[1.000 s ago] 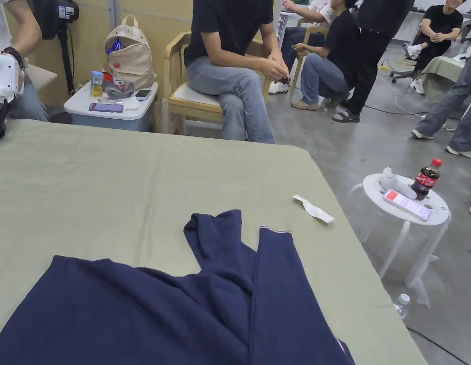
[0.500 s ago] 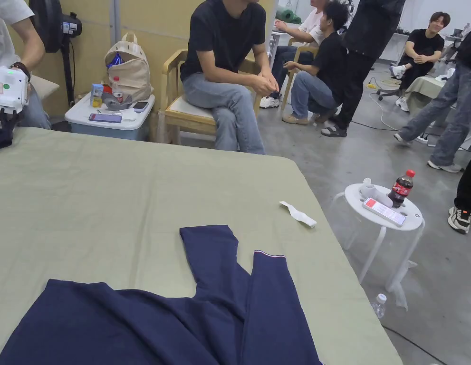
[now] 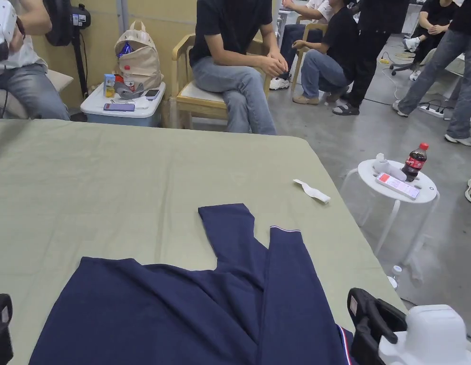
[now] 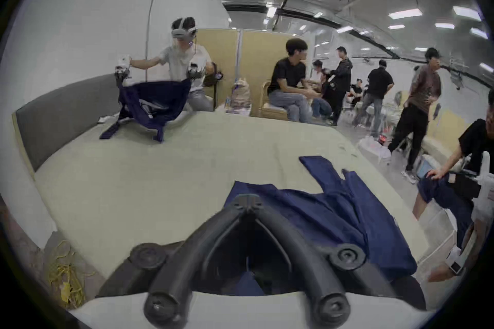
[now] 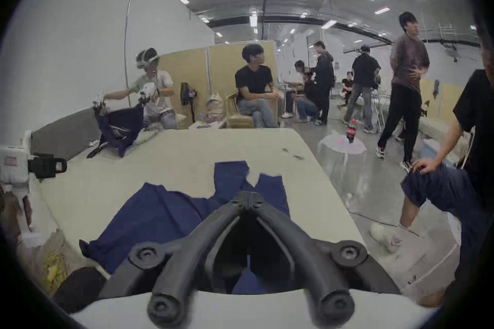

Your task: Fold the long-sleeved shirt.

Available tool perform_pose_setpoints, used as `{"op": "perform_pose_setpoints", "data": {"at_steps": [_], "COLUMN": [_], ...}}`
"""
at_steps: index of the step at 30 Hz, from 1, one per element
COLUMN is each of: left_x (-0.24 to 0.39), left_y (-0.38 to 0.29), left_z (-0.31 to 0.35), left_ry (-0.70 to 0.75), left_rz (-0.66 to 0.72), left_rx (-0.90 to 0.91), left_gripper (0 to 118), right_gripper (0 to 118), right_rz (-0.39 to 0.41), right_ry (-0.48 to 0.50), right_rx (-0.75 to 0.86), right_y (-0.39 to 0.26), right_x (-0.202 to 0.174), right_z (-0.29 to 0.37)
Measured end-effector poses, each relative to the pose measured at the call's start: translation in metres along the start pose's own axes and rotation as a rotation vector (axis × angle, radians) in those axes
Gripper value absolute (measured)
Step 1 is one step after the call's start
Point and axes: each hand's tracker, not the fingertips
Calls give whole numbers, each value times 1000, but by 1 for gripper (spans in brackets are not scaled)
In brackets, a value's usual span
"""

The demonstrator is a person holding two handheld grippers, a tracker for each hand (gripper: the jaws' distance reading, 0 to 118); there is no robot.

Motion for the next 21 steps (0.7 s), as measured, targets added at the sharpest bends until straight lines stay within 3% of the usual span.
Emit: {"op": "perform_pose_setpoints", "data": {"at_steps": [3, 7, 10, 13, 16, 21], "left_x": [-12, -3, -4, -6, -15, -7], "left_y": [-11, -19, -29, -32, -37, -28], "left_z": [-16, -21, -32, -44, -62, -96], "left_ry": [-41, -64, -90, -77, -82, -97], "left_rz": [47, 52, 57, 58, 82, 47], "left_rx": [0, -39, -63, -81, -79, -85], "left_gripper": [0, 0, 0, 0, 0, 0], "right_gripper": [0, 0, 0, 0, 0, 2], "right_rz": [1, 14, 84, 40, 82, 94], "right_ry": [77, 42, -16, 54, 83, 126], "right_rx": [-39, -115, -151, -163, -134, -175], "right_y": [-6, -20, -25, -22, 0, 31], "right_x": [-11, -21, -26, -21, -16, -4], "right_z": [-16, -38, -58, -90, -148, -316]}}
